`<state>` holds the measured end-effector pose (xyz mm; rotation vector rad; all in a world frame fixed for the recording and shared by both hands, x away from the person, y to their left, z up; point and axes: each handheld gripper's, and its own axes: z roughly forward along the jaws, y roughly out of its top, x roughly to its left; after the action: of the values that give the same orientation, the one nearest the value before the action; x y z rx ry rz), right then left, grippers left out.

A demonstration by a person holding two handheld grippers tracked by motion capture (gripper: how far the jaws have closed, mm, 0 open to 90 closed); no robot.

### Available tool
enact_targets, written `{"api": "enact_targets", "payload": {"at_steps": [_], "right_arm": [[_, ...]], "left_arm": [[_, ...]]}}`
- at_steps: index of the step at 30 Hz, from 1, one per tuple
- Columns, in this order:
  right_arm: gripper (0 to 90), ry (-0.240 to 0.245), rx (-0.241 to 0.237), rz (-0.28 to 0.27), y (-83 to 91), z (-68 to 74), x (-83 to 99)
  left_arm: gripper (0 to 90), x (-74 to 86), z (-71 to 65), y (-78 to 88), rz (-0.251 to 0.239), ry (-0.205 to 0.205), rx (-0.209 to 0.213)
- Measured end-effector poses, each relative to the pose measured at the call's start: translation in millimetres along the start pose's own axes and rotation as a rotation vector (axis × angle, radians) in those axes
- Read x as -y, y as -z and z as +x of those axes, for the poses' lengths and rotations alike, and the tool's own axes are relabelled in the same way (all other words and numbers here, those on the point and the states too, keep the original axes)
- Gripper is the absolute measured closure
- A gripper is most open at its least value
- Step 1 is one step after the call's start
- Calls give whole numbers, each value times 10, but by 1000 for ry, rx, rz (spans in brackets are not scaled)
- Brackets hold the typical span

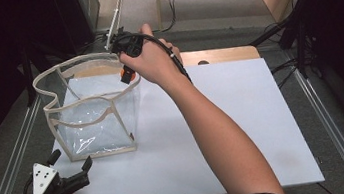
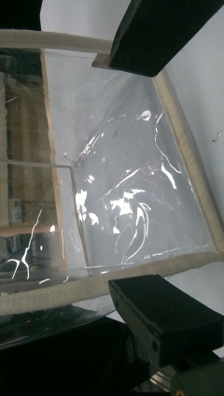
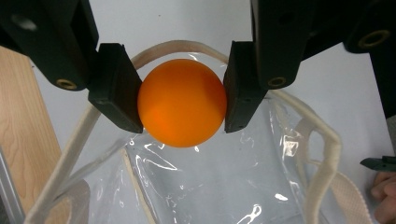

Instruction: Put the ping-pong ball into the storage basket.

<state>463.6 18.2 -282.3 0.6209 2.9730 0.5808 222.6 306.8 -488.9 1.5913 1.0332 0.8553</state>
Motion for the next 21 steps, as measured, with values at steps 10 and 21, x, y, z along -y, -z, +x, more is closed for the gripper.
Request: {"api": "enact_targets", "payload": {"at_steps": [10, 21], "right_arm": [[278, -20, 37, -14, 68, 38, 83], [0, -4, 32, -41, 194, 121, 277]], "left_arm": [[0, -1, 4, 2, 3, -4, 0], [0, -1, 6, 1, 3, -2, 0]]}}
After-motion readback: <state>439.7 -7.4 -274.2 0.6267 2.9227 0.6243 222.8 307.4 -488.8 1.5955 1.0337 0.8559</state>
